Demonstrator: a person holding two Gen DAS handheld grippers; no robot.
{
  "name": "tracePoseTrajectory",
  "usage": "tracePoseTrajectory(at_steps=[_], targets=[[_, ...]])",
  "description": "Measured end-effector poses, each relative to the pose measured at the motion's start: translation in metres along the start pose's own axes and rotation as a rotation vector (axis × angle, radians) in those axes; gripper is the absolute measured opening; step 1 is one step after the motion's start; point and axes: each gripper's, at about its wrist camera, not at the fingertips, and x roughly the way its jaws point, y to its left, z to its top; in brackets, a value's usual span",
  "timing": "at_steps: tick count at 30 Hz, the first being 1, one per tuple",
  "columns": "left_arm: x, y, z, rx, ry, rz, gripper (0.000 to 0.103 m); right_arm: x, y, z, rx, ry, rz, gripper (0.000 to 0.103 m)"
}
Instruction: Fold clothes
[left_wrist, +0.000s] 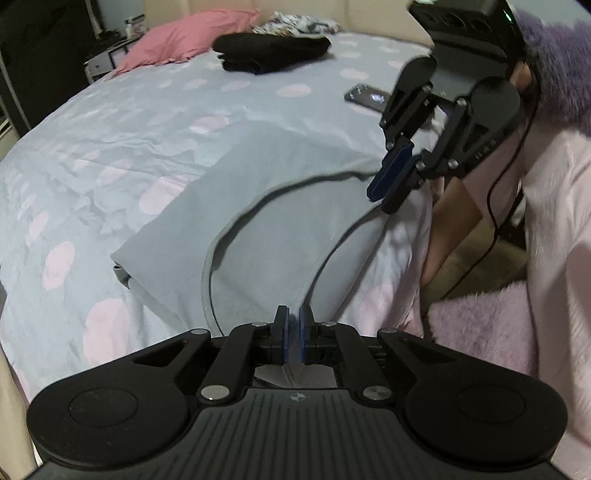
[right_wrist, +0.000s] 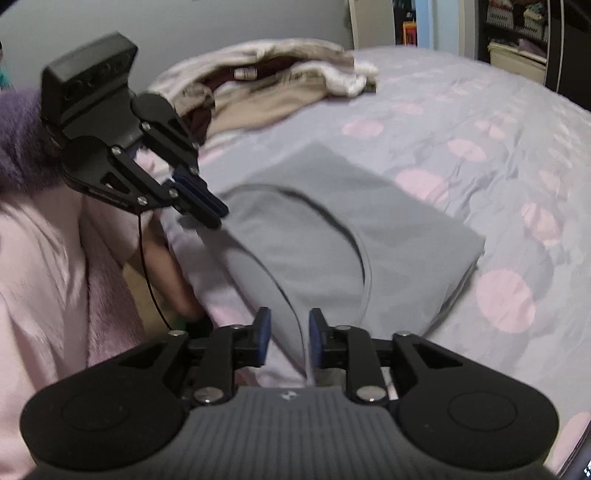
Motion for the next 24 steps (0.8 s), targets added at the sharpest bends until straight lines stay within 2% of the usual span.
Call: tracePoseTrajectory(at_steps=[2, 5, 9, 11, 13, 17, 21, 24], targets=[[-0.006, 0.007, 0.003, -0.05, -0.032, 0.003, 0.003, -0.007, -0.003, 0.005, 0.027, -0.044, 0.005, 0.031], [-0.014, 0.022, 0.01, -0.138, -0.086, 0.019, 0.011, -0.014, -0.012, 0.014, 0.089, -0.115, -0.022, 0.031], [-0.025, 0.043, 0.019, -0.258, -0.154, 0.047, 0.013, -0.01, -0.035, 0.028, 0.206, -0.17, -0.172, 0.029], [-0.018, 0.058, 0.024, -0.332, -0.146, 0.117, 0.013, -0.003, -0.047, 0.032, 0.264, -0.181, -0.247, 0.028], [-0.01, 0.073, 0.028, -0.399, -0.136, 0.175, 0.011, 0.006, -0.058, 0.036, 0.319, -0.186, -0.313, 0.019], [0.007, 0.095, 0.037, -0.507, -0.147, 0.194, 0.01, 0.026, -0.072, 0.04, 0.395, -0.186, -0.388, 0.015], [0.026, 0.103, 0.036, -0.573, -0.135, 0.197, 0.008, 0.045, -0.082, 0.036, 0.418, -0.132, -0.419, 0.014], [0.038, 0.107, 0.031, -0.574, -0.107, 0.214, 0.005, 0.056, -0.088, 0.031, 0.435, -0.108, -0.418, 0.014]])
